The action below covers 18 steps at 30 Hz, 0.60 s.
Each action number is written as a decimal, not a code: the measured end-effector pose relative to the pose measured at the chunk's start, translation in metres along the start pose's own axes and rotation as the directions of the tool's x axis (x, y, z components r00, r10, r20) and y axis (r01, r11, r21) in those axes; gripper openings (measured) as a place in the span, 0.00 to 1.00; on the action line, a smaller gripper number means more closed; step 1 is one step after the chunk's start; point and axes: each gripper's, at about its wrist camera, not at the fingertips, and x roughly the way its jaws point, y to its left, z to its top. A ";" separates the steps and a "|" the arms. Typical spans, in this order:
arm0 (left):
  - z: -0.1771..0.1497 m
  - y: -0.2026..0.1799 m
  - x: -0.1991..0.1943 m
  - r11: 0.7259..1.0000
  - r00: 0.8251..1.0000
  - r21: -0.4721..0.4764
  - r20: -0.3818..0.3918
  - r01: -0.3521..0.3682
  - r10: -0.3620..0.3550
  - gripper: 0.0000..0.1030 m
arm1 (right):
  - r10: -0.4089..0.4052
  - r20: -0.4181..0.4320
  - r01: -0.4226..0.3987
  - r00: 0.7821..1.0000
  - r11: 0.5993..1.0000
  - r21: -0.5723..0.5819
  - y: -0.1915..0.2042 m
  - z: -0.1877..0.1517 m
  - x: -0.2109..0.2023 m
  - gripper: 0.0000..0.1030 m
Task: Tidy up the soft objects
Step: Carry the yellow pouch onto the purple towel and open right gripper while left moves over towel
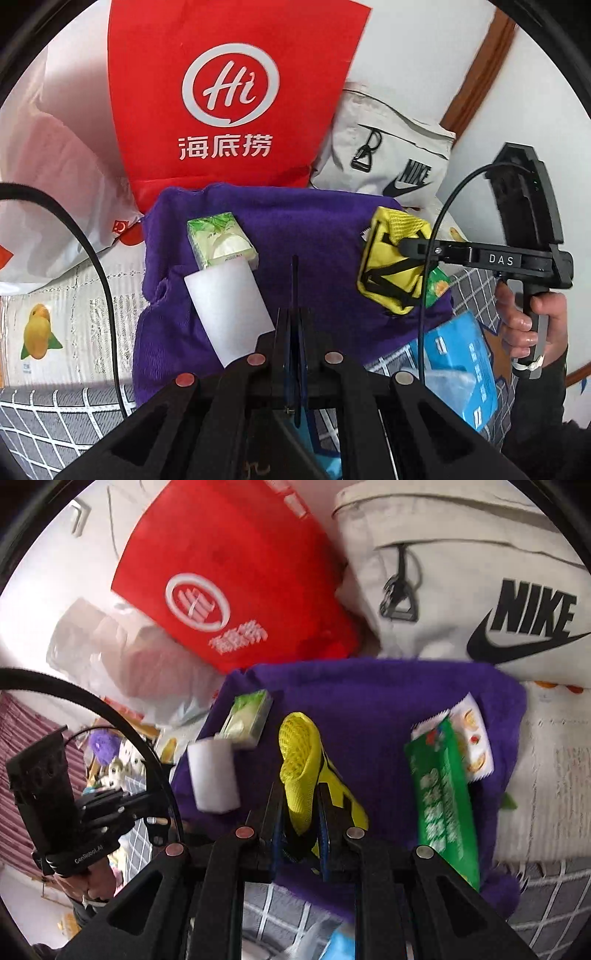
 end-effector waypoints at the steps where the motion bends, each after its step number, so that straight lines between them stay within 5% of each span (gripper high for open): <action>1: 0.002 0.000 0.003 1.000 1.000 -0.002 -0.007 0.000 0.000 0.04 | -0.030 0.010 0.030 0.999 1.000 -0.007 -0.001 0.002 -0.001 0.16; 15: 0.021 -0.007 0.031 1.000 0.999 -0.016 -0.049 0.013 -0.014 0.04 | -0.194 0.027 0.195 0.981 0.975 -0.108 -0.014 0.038 0.017 0.22; 18: 0.023 -0.009 0.039 1.000 0.998 -0.024 -0.067 0.013 -0.014 0.04 | -0.278 0.057 0.284 0.959 0.950 -0.133 -0.016 0.038 0.020 0.28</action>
